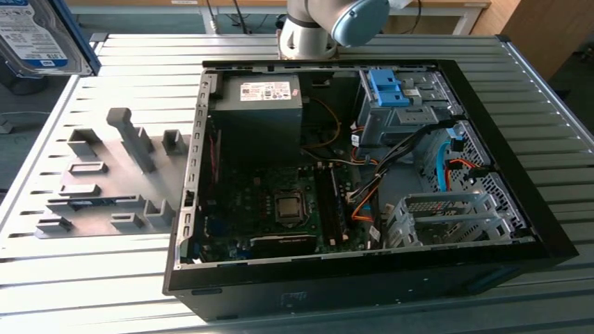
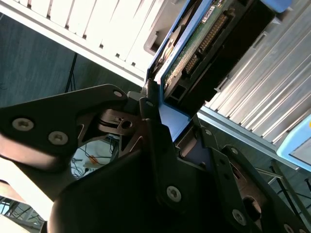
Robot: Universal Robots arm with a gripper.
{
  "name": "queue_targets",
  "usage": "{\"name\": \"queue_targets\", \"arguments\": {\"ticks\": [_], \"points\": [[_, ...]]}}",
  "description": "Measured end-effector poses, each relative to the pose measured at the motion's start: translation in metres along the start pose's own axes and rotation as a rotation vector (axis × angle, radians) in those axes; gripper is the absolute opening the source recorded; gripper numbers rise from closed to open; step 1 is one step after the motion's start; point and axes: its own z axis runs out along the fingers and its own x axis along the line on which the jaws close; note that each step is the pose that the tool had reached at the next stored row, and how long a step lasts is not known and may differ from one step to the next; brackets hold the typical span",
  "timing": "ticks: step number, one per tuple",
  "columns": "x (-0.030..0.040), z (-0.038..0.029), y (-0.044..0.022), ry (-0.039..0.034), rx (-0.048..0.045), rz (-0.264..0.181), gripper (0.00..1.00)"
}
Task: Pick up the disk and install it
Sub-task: 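Pick up the disk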
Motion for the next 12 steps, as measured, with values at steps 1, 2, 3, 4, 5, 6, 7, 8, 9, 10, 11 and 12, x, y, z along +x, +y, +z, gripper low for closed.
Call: {"name": "queue_targets", "arguments": {"ticks": [1, 2, 3, 4, 5, 6, 7, 8, 9, 10, 11, 12], "points": [[0.0000, -0.0006, 0.0000, 0.0000, 0.0000, 0.000, 0.36], [-0.0001, -0.0012, 0.0000, 0.0000, -0.0001, 0.000, 0.36], [-0.0001, -0.0019, 0.0000, 0.0000, 0.0000, 0.000, 0.36], [-0.0001, -0.0025, 0.0001, 0.0000, 0.0000, 0.000, 0.36], [-0.0002, -0.0032, 0.0001, 0.0000, 0.0000, 0.000, 0.36], [-0.0002, -0.0039, 0.0001, 0.0000, 0.0000, 0.000, 0.36], [-0.0002, -0.0046, 0.0001, 0.0000, 0.0000, 0.000, 0.36], [-0.0003, -0.0053, 0.0001, 0.0000, -0.0001, 0.000, 0.36], [-0.0003, -0.0059, 0.0001, 0.0000, -0.0001, 0.000, 0.36], [-0.0003, -0.0065, 0.0002, 0.0000, 0.0000, 0.000, 0.36], [-0.0004, -0.0073, 0.0002, 0.0000, 0.0000, 0.000, 0.36], [-0.0004, -0.0079, 0.0002, 0.0000, 0.0000, 0.000, 0.36]]}}
